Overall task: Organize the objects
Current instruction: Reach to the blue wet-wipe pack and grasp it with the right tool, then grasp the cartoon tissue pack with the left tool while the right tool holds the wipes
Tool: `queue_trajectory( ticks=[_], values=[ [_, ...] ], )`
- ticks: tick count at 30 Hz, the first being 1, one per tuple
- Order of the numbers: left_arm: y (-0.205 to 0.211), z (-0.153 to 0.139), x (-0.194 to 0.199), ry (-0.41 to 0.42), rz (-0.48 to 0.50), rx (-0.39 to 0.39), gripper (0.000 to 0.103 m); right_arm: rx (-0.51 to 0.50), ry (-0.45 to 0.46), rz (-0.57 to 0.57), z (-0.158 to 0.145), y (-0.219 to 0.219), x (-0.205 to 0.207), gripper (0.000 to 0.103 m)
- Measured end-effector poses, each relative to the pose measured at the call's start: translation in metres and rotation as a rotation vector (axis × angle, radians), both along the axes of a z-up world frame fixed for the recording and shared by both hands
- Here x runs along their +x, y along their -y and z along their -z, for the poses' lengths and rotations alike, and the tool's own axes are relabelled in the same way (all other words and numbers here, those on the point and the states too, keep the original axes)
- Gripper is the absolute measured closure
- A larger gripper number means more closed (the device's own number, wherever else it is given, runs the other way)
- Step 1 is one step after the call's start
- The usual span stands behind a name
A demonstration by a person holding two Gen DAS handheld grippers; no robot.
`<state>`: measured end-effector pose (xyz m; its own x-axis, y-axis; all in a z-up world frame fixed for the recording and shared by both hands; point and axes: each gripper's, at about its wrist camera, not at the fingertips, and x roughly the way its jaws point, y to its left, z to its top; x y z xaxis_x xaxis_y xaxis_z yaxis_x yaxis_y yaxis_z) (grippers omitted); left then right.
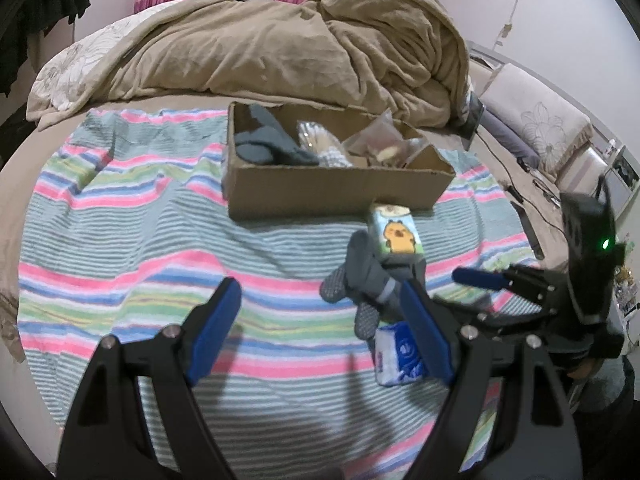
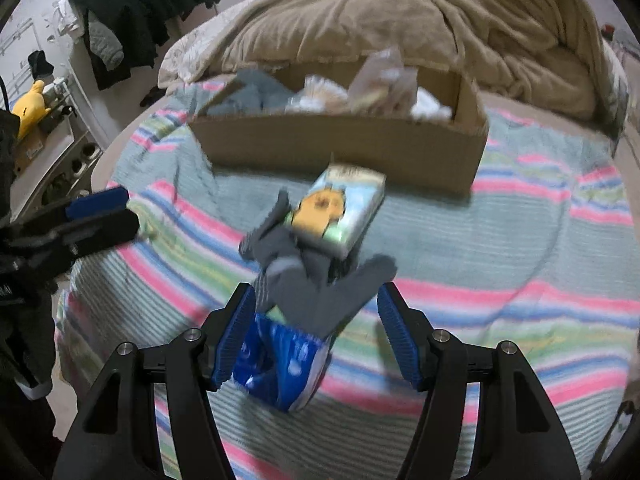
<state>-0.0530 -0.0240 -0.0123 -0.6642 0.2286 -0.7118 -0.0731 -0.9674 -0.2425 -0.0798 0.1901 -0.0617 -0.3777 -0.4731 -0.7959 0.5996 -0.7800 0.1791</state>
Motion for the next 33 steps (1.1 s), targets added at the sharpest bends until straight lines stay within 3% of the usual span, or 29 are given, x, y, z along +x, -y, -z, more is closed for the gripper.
queue_trajectory(
  ticks=[7, 12, 15, 25, 33],
  values=[
    [0.007, 0.014, 0.006, 0.030, -0.012, 0.016, 0.020, 0.028, 0.065, -0.016, 0.024, 0.004, 0.014, 0.037],
    [0.006, 0.018, 0.005, 0.045, -0.010, 0.012, 0.020, 0.036, 0.086, -0.026, 0.031, 0.005, 0.018, 0.069],
    [0.006, 0.018, 0.005, 0.048, -0.009, 0.006, 0.020, 0.015, 0.071, -0.026, 0.026, -0.001, 0.019, 0.083],
    [-0.017, 0.016, -0.014, 0.050, 0.034, -0.026, 0.020, -0.019, -0.022, -0.016, -0.003, -0.028, 0.017, 0.088],
    [-0.057, 0.019, -0.050, 0.055, 0.098, -0.064, 0.020, -0.065, -0.092, 0.065, -0.026, -0.066, -0.008, 0.089]
  ],
)
